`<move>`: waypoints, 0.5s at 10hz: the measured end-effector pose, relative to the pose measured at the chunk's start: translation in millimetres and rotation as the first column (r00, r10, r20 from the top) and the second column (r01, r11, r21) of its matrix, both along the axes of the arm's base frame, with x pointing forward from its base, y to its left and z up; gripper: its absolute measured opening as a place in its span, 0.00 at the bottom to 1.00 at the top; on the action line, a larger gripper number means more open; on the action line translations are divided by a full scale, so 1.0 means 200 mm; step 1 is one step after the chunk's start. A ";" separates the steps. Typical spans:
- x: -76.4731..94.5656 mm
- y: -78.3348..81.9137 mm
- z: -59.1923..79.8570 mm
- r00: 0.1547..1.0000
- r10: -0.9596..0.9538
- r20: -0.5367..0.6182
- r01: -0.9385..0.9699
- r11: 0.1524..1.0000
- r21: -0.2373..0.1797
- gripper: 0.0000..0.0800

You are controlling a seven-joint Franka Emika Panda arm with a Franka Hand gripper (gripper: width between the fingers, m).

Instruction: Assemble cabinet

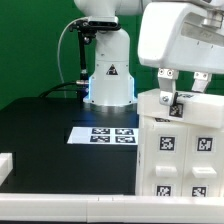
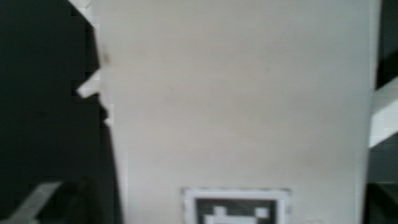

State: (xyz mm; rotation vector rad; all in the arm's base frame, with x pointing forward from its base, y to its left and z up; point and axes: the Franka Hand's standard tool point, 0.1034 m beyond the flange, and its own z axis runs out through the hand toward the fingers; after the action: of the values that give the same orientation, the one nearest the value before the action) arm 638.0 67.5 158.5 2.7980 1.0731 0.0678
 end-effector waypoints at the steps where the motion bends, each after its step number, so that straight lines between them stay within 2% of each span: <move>1: 0.00 0.00 0.00 0.998 -0.064 0.007 0.064 0.998 0.007 0.69; 3: 0.00 0.00 0.00 0.974 -0.224 0.024 0.224 0.974 0.024 0.69; 5: -0.01 0.01 -0.01 0.885 -0.463 0.047 0.460 0.886 0.051 0.69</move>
Offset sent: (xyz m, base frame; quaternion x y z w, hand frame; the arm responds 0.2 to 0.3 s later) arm 0.0000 0.0000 0.0000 0.0000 0.0000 0.1938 0.9810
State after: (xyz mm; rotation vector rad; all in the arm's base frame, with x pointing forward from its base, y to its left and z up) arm 636.2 70.5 157.3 2.9812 0.3700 0.1157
